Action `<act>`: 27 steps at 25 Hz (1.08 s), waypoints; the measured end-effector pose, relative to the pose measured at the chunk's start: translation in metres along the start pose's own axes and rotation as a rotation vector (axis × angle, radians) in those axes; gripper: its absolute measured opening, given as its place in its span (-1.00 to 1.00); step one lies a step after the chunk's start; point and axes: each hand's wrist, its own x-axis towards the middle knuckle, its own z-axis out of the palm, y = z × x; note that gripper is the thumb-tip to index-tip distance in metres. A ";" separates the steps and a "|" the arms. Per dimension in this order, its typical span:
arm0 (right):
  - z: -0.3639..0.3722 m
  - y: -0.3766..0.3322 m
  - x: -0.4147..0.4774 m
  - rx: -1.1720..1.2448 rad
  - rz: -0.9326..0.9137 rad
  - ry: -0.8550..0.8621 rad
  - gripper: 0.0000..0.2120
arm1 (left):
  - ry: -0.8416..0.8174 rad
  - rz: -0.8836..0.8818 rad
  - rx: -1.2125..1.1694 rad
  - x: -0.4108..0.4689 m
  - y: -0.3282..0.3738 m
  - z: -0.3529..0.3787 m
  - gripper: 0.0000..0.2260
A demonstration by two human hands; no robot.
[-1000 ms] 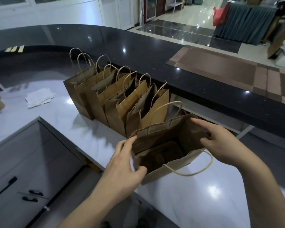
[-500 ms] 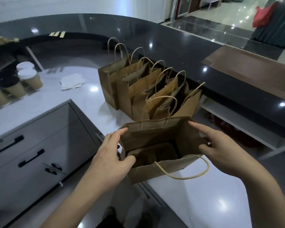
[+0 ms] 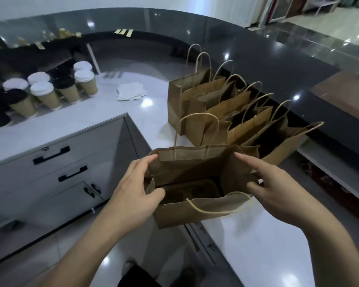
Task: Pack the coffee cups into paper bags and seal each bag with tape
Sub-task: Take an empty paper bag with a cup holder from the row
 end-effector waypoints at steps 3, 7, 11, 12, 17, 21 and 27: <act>0.011 -0.017 0.016 -0.001 -0.029 -0.003 -0.33 | 0.031 -0.013 0.000 -0.001 -0.011 -0.019 -0.39; 0.032 -0.054 0.040 0.006 -0.083 -0.012 -0.33 | 0.083 -0.033 0.009 -0.003 -0.030 -0.054 -0.39; 0.057 -0.096 0.067 -0.004 -0.172 -0.024 -0.34 | 0.148 -0.078 0.002 -0.007 -0.054 -0.096 -0.39; 0.062 -0.106 0.073 -0.007 -0.187 -0.032 -0.34 | 0.159 -0.086 0.001 -0.008 -0.060 -0.105 -0.39; 0.095 -0.159 0.098 -0.020 -0.246 -0.068 -0.34 | 0.227 -0.131 -0.018 -0.016 -0.091 -0.150 -0.39; 0.121 -0.198 0.115 -0.013 -0.274 -0.105 -0.33 | 0.264 -0.161 -0.037 -0.026 -0.114 -0.180 -0.38; 0.156 -0.250 0.127 -0.035 -0.341 -0.140 -0.33 | 0.327 -0.203 -0.023 -0.039 -0.150 -0.223 -0.37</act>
